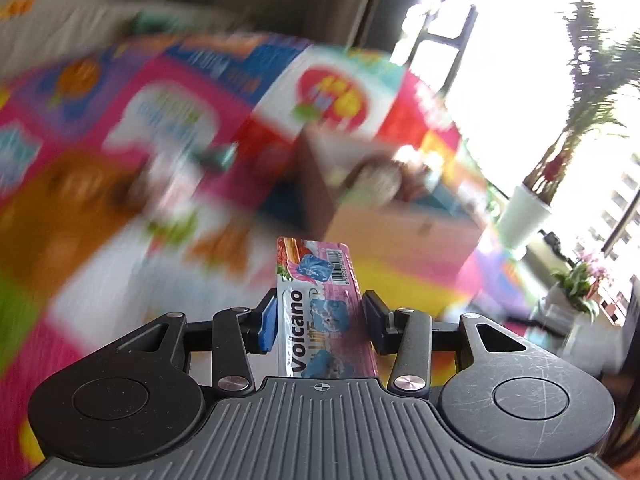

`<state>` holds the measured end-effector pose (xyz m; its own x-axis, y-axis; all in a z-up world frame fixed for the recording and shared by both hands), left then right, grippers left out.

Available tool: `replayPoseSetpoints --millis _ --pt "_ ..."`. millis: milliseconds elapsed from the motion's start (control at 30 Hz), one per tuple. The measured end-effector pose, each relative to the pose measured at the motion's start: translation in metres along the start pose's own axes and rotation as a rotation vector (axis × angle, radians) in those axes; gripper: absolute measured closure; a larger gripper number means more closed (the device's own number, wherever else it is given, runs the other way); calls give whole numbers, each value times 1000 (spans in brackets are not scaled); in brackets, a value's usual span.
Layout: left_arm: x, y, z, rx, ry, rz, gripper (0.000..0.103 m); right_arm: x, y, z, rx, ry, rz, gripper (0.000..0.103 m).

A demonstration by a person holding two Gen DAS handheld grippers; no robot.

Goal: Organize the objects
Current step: 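Lower the toothpaste box into the pink box and open the left gripper, then carry the white charger toward the pink box with the right gripper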

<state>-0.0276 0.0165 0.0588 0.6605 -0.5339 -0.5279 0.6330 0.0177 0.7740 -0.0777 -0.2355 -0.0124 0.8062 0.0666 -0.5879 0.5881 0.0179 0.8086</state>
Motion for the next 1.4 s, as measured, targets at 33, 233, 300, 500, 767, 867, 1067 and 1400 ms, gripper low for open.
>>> replayPoseSetpoints --millis 33,233,300,500,767,867,1067,1400 --pt "5 16 9 19 -15 22 55 -1 0 2 10 5 8 25" --pt "80 91 39 -7 -46 99 54 -7 -1 8 47 13 46 25" --pt "116 96 35 -20 -47 56 54 -8 -2 9 52 14 53 25" --pt "145 84 11 -100 3 77 56 -8 -2 11 65 23 59 25" --pt "90 67 4 -143 -26 138 57 -4 0 9 60 22 43 25" --pt "72 47 8 -131 -76 116 57 -4 0 10 63 20 39 26" --pt "35 -4 11 -44 -101 1 57 0 5 9 50 5 -14 26" --pt "-12 -29 -51 -164 -67 66 57 -24 172 1 -16 -12 156 53"
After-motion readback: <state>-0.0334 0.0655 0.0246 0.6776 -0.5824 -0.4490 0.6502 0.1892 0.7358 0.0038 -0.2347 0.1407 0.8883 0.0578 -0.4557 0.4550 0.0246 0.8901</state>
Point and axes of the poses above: each gripper's, at about its wrist camera, not at the fingertips, and x roughly the way its jaws point, z to its right, y to its top, the point moved 2 cm from there along x, roughly the way its jaws point, and after that the axes turned 7 degrees about -y, right-handed, at the moved point
